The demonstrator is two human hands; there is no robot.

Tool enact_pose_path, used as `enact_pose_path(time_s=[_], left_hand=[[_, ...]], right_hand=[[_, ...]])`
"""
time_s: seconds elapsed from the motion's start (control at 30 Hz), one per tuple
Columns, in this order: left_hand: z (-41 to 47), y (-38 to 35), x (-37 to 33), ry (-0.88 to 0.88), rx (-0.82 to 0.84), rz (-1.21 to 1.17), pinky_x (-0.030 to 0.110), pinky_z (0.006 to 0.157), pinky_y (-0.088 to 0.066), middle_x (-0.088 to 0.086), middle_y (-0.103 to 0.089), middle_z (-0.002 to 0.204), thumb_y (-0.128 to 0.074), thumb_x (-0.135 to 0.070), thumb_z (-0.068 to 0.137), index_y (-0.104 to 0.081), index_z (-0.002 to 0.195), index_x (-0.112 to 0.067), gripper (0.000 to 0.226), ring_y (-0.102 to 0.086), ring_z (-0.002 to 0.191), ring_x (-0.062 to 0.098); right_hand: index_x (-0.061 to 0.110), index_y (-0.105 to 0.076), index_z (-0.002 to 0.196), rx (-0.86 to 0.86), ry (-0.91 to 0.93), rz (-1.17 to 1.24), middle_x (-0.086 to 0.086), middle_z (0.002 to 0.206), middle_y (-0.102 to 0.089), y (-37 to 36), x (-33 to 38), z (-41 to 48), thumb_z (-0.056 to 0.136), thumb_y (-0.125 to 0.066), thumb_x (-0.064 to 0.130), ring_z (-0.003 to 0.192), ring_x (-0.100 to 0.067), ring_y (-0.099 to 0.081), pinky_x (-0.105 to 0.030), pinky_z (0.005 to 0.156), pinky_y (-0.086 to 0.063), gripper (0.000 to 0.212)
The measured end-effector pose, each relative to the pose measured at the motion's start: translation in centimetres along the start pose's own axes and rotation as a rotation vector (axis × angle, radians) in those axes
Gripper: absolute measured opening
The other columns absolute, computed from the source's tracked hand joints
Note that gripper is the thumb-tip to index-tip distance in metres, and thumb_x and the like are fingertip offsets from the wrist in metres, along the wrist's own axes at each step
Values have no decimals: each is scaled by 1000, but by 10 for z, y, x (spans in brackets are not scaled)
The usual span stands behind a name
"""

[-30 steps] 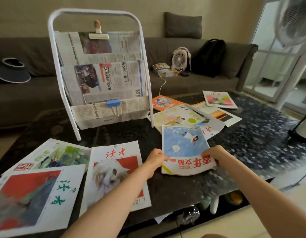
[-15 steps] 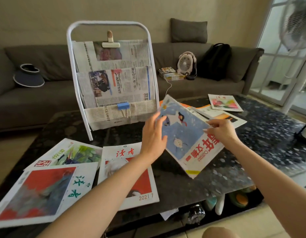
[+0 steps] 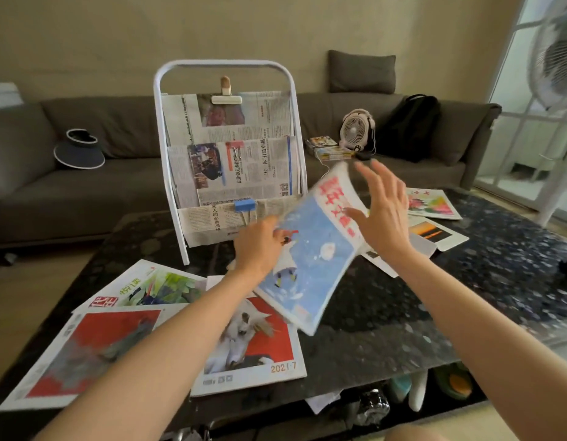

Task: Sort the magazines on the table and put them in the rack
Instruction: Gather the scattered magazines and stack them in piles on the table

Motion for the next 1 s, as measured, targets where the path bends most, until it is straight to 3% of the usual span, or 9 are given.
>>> enact_pose_path(time_s=[0.1, 0.2, 0.27, 0.37, 0.43, 0.6, 0.77, 0.87, 1.0], left_hand=[[-14, -24, 57, 434, 10, -551, 33, 64, -47, 15, -72, 91, -65, -23, 87, -69, 97, -2, 23, -67, 82, 29], [-43, -52, 81, 748, 65, -878, 32, 64, -50, 13, -68, 88, -70, -19, 83, -68, 99, 2, 27, -61, 73, 22], [-61, -65, 87, 834, 81, -989, 35, 67, -52, 12, -67, 83, -71, -16, 82, -68, 100, 2, 26, -62, 72, 24], [-80, -79, 88, 853, 162, -1021, 27, 55, -52, 7, -67, 78, -71, -11, 82, -66, 99, -2, 20, -61, 65, 18], [-88, -88, 87, 828, 274, -1001, 25, 56, -52, 10, -69, 91, -67, -16, 86, -64, 102, -5, 20, -63, 68, 16], [-103, -108, 83, 778, 523, -1045, 30, 64, -57, 8, -72, 95, -49, -24, 97, -63, 104, -13, 19, -70, 77, 17], [-121, -125, 89, 816, 550, -930, 44, 92, -52, 10, -67, 116, -70, -16, 82, -54, 120, -16, 41, -64, 105, 27], [-134, -132, 94, 874, 517, -884, 39, 84, -55, 6, -66, 111, -70, -4, 80, -53, 119, -12, 44, -66, 97, 24], [-145, -142, 90, 932, 512, -1097, 37, 74, -57, 7, -66, 112, -66, -3, 83, -51, 124, -12, 45, -68, 93, 23]], right_hand=[[18, -27, 146, 128, -619, 299, -7, 151, -28, -33, -50, -32, 81, -70, 37, 139, -28, -28, -44, 112, -26, 80], [12, -44, 135, 527, -981, 848, -8, 131, -55, -102, -42, -95, 89, -61, 36, 109, -28, -59, -43, 89, -49, 55], [6, -52, 128, 587, -1020, 1046, -14, 119, -64, -122, -36, -117, 91, -61, 20, 90, -28, -65, -41, 78, -55, 41], [3, -62, 115, 464, -1068, 926, -16, 102, -69, -125, -58, -133, 82, -70, 6, 86, -32, -67, -45, 83, -55, 34], [5, -65, 111, 404, -1092, 879, -13, 92, -70, -125, -72, -139, 78, -74, 5, 83, -32, -67, -43, 82, -56, 34], [8, -64, 115, 363, -1055, 908, -13, 100, -70, -126, -91, -147, 81, -69, 2, 83, -31, -69, -44, 79, -57, 35], [10, -62, 114, 440, -1057, 934, -13, 100, -70, -137, -96, -157, 88, -59, 1, 86, -32, -69, -46, 79, -57, 27], [8, -62, 114, 506, -1137, 879, -17, 99, -70, -146, -102, -169, 86, -61, 0, 83, -34, -68, -46, 77, -57, 29], [1, -59, 112, 702, -1273, 806, -21, 103, -67, -151, -110, -193, 85, -65, 8, 82, -36, -66, -44, 73, -55, 29]])
Point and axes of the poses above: each hand's wrist, its own z-axis towards the middle knuckle, its own y-axis out of the back of the hand, x = y × z, the point moved 10 cm from there along z, towards the middle knuckle
